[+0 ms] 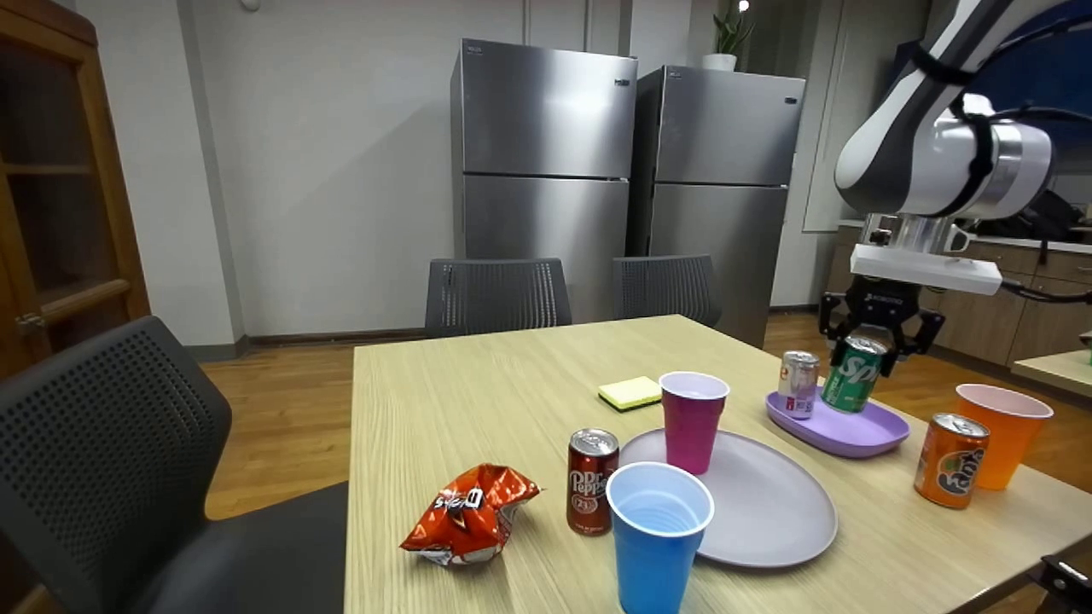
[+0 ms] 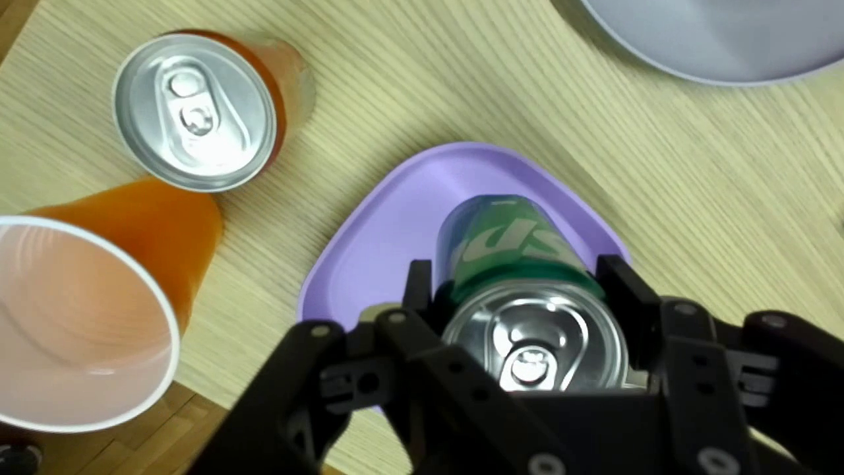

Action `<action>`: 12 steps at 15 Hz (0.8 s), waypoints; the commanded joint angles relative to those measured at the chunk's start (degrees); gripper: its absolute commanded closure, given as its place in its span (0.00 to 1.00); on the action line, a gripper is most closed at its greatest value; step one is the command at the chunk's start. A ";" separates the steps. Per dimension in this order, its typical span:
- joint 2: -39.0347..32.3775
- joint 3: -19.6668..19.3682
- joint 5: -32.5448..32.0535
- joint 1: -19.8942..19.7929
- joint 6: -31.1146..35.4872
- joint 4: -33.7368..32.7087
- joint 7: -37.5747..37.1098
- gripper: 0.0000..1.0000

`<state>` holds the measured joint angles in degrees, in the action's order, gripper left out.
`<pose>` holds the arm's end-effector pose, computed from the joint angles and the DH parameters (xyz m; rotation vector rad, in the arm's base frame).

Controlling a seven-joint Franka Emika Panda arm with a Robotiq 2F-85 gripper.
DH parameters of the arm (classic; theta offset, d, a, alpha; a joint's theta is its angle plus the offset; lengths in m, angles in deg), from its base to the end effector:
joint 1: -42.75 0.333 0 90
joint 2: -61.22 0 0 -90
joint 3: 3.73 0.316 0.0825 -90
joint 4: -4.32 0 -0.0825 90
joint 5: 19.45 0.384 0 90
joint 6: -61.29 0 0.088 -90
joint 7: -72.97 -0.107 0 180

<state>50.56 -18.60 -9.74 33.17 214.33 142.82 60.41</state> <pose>0.4545 -0.2145 0.2433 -2.8736 1.1948 -0.1249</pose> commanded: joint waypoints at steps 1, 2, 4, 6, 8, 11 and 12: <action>-5.73 1.00 1.83 -2.75 -4.27 -7.64 1.98 0.61; -7.15 0.94 1.82 -3.22 -4.84 -9.27 1.73 0.61; -9.75 0.95 1.98 -4.17 -6.06 -12.37 1.53 0.61; -12.04 0.85 1.76 -4.88 -7.33 -15.23 1.22 0.61; -13.96 0.70 1.31 -5.32 -8.29 -17.50 0.85 0.61; -16.25 0.53 1.05 -5.98 -9.47 -20.29 0.60 0.61; -16.90 0.46 1.03 -6.19 -9.85 -21.15 0.48 0.61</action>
<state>35.59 -18.61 -9.29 28.38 207.85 125.93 60.48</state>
